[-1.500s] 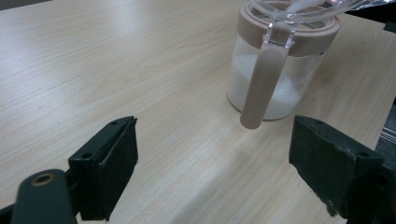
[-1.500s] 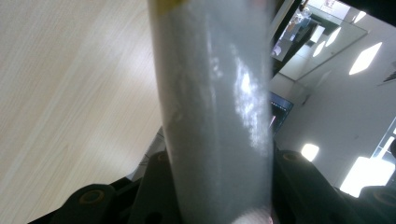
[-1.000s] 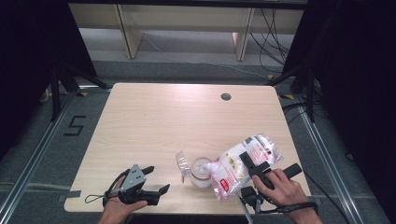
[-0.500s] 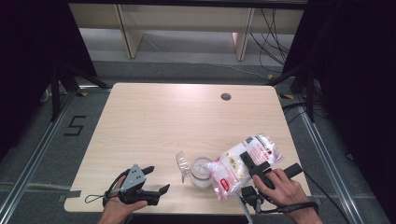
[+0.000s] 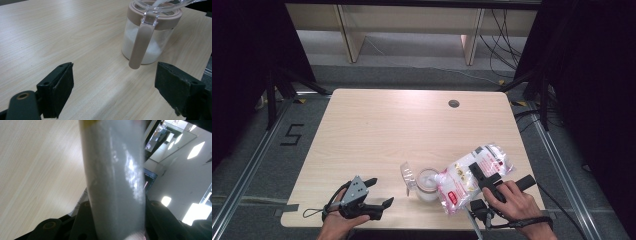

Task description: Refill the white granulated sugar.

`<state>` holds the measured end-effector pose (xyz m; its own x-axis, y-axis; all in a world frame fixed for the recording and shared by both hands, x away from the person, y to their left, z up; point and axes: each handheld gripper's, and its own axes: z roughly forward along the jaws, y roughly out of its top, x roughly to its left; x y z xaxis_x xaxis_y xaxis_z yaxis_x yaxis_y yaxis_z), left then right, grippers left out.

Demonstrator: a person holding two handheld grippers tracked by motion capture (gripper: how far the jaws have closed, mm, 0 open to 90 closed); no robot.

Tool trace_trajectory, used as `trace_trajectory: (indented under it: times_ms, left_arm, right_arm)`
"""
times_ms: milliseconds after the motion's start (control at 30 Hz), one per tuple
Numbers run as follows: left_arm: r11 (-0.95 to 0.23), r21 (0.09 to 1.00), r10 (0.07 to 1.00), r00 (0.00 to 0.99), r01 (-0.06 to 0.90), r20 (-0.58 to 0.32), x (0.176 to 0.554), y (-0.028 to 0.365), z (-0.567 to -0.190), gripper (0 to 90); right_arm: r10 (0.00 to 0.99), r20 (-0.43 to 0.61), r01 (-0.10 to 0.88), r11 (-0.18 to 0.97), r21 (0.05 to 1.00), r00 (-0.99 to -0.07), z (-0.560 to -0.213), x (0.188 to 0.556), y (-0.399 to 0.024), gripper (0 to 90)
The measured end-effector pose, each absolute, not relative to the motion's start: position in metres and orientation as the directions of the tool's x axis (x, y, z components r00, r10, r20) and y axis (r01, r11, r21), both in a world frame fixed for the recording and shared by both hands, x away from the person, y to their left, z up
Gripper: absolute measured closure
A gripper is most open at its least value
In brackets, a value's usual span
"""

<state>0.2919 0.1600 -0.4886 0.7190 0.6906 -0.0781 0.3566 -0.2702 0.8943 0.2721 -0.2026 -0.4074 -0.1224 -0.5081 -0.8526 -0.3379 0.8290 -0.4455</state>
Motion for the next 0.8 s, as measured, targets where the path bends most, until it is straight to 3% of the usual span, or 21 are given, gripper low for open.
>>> trace_trajectory:
  times_ms: [800]
  left_arm:
    - [-0.274,0.893,0.689,0.721,0.356,-0.076,0.2919,0.1601,-0.4886,15.2]
  right_arm:
    - [-0.482,-0.865,-0.333,0.846,-0.417,-0.14,-0.4083,0.2715,-0.2029,72.9]
